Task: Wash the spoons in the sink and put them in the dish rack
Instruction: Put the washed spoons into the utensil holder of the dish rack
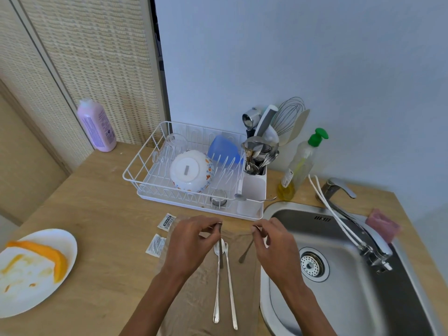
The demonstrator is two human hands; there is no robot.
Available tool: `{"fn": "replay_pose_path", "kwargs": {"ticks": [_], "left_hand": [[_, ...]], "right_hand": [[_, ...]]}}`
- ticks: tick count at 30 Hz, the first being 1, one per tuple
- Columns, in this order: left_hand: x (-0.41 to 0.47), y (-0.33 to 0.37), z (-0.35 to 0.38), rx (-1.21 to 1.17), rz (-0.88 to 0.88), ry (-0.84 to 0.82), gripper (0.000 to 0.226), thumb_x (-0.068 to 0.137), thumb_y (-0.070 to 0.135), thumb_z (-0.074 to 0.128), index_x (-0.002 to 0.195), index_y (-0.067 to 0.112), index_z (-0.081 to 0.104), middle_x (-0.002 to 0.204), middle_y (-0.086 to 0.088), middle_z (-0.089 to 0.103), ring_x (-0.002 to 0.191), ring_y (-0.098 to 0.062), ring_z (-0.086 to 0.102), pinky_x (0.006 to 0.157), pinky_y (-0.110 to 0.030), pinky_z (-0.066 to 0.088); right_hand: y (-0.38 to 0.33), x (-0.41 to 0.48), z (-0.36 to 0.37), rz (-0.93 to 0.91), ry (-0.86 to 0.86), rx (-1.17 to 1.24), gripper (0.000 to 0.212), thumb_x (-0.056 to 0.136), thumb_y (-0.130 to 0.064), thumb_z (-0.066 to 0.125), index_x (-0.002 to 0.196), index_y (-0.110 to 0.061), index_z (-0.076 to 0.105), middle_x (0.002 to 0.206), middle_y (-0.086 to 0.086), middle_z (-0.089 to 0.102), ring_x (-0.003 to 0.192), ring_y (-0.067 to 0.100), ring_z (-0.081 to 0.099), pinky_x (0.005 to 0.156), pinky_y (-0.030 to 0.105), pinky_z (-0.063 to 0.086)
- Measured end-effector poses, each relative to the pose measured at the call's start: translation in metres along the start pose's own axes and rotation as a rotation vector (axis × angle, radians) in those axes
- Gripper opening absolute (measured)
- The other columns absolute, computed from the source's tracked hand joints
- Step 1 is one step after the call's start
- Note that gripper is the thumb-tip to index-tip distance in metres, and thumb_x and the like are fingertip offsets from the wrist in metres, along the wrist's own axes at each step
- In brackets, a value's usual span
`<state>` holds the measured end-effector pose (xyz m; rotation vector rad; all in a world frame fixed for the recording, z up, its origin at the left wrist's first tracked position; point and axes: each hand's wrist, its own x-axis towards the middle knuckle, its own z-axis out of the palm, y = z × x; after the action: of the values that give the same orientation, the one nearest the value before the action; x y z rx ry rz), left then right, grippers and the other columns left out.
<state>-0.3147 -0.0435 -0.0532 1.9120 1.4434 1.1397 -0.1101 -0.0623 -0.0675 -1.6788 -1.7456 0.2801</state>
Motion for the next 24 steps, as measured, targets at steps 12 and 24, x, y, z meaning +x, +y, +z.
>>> {"fn": "replay_pose_path", "kwargs": {"ticks": [12, 24], "left_hand": [[0.004, -0.005, 0.001, 0.007, -0.003, -0.003, 0.025, 0.081, 0.006, 0.075, 0.094, 0.027, 0.078, 0.082, 0.022, 0.072, 0.076, 0.006, 0.067, 0.056, -0.020, 0.057], [0.004, -0.003, -0.001, 0.004, 0.008, 0.007, 0.028, 0.080, 0.005, 0.075, 0.095, 0.029, 0.078, 0.083, 0.032, 0.067, 0.076, 0.006, 0.067, 0.058, -0.019, 0.057]], "right_hand": [[-0.014, 0.058, -0.081, 0.101, 0.180, 0.073, 0.012, 0.094, -0.017, 0.060, 0.090, -0.026, 0.067, 0.066, -0.011, 0.062, 0.060, 0.004, 0.058, 0.054, 0.018, 0.043], [0.014, 0.116, -0.068, 0.301, 0.254, 0.221, 0.011, 0.091, -0.015, 0.060, 0.084, -0.022, 0.065, 0.064, 0.001, 0.069, 0.052, 0.010, 0.068, 0.062, 0.038, 0.061]]}}
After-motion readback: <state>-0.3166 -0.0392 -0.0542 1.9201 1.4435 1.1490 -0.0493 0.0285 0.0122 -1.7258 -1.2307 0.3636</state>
